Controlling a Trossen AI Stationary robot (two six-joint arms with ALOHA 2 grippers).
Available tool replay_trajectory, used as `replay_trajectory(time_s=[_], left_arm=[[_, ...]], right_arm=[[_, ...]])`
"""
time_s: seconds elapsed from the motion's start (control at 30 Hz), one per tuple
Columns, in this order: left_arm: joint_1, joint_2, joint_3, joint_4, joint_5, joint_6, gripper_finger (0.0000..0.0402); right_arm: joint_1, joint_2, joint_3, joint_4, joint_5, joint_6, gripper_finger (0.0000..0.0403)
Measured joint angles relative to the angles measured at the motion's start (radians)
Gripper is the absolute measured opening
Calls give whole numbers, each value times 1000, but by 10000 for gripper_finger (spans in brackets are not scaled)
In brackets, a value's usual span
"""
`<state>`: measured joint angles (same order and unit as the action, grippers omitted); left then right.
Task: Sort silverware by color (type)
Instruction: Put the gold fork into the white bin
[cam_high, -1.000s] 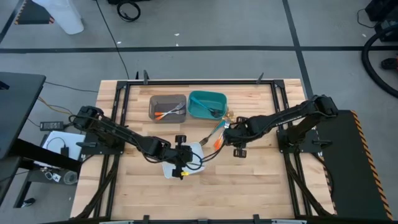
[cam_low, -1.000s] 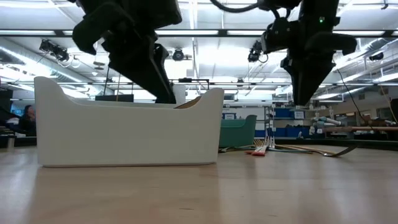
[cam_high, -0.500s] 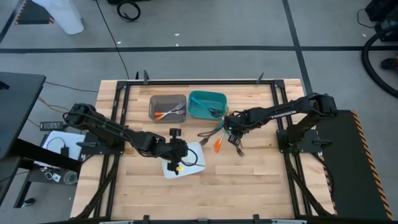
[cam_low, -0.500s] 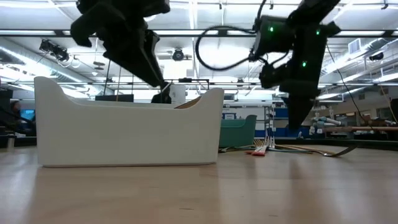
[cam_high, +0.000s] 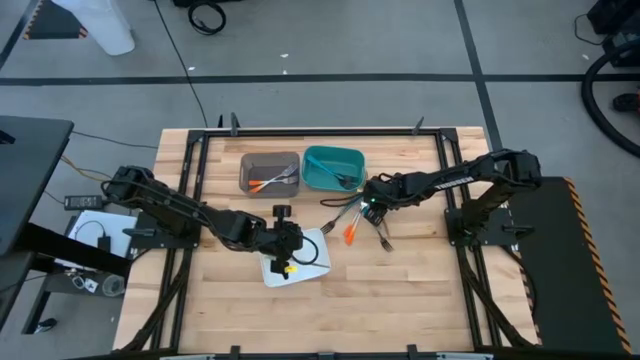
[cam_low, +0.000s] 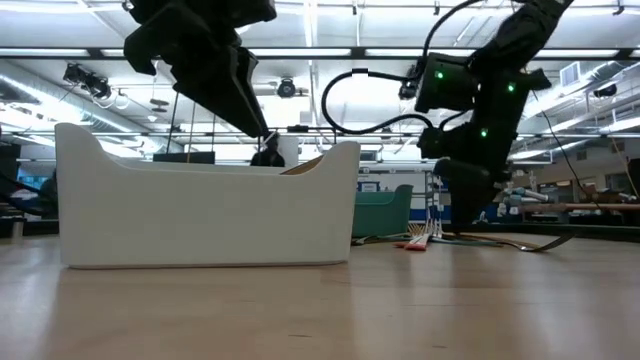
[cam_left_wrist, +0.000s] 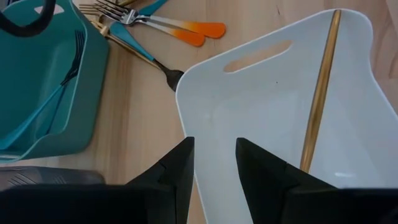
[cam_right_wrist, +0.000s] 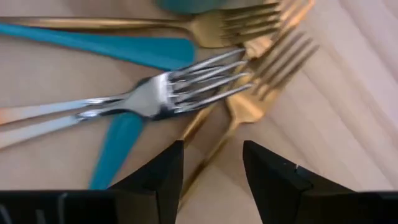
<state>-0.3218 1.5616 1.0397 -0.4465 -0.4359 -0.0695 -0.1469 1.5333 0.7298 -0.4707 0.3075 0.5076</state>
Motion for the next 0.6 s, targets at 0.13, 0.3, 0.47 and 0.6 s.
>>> replay_trajectory(time_s=[0.13,0.3,0.47,0.6], left_arm=[[0,0,0,-1,0,-15,128],[0,0,0,0,-1,-16,128],[0,0,0,0,-1,-22,128],[0,0,0,0,-1,-24,128]], right_arm=[[-8,-2,-29,16,56,12,170],[-16,-1,-61,45,55,-2,163],[-31,-4,-77,52,12,-10,148],[-32,-4,-78,52,-6,-18,117]])
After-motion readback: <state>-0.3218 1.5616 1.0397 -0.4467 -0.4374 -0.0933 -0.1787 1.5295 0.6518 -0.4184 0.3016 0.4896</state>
